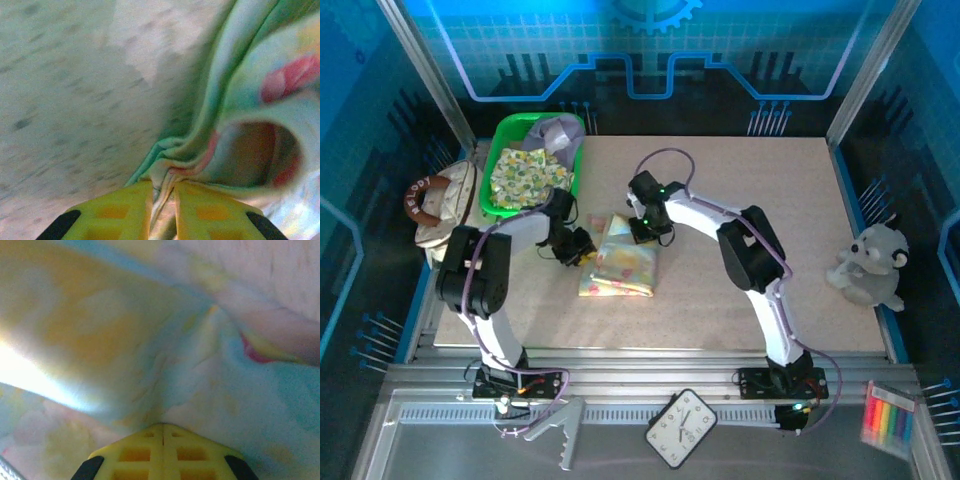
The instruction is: Fold and stack the skirts
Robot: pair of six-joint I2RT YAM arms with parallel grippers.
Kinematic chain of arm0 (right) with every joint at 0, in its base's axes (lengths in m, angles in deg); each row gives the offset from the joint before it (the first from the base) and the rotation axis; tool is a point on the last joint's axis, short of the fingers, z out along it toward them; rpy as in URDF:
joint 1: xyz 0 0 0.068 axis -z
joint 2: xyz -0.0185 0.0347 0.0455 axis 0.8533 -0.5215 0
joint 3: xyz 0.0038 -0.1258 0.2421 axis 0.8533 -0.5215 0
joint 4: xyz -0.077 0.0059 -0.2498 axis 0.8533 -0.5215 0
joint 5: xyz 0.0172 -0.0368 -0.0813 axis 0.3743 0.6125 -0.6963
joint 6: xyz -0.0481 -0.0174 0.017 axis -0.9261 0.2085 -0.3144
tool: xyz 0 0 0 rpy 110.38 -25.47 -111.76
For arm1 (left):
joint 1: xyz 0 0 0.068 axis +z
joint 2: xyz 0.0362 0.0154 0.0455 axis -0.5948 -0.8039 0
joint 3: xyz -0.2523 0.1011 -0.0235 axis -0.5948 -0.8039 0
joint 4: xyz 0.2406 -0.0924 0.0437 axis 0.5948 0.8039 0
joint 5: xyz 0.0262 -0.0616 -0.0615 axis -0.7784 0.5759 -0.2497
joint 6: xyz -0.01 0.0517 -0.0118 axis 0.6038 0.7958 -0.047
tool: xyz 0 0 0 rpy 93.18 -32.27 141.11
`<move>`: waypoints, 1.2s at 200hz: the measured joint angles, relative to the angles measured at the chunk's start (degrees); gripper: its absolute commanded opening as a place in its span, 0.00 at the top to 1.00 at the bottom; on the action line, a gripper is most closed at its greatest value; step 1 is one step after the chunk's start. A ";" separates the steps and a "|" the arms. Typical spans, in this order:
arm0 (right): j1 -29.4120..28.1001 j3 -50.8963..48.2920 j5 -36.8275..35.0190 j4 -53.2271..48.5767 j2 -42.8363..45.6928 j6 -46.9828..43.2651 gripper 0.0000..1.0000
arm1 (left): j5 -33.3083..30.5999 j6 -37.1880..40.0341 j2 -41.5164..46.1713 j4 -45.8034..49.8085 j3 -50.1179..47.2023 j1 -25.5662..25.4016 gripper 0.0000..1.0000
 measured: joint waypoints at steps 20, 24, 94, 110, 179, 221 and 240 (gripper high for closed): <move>-0.39 -9.53 1.60 1.99 6.71 8.15 0.91 | -0.26 1.31 -4.35 1.18 6.16 -2.62 0.79; -0.63 -11.50 2.01 2.36 8.20 9.92 0.89 | -0.31 1.70 -5.33 1.42 7.45 -3.17 0.79; -0.02 -28.24 1.05 10.95 29.09 15.32 0.52 | -2.78 8.15 -7.74 7.56 21.44 -5.20 0.56; 3.28 -27.54 2.40 11.91 28.87 8.61 0.44 | -3.13 8.57 -3.72 8.41 19.54 -5.18 0.49; 7.41 -12.85 7.10 5.33 10.29 -16.76 0.49 | -5.16 3.26 15.50 7.78 0.39 -4.22 0.03; 7.13 -11.54 9.68 4.13 9.46 -20.85 0.93 | -5.55 0.00 19.06 6.29 -5.86 -1.70 0.01; 6.34 -11.54 10.73 4.11 10.27 -21.70 0.98 | -5.51 0.07 19.80 5.73 -5.86 -1.70 0.01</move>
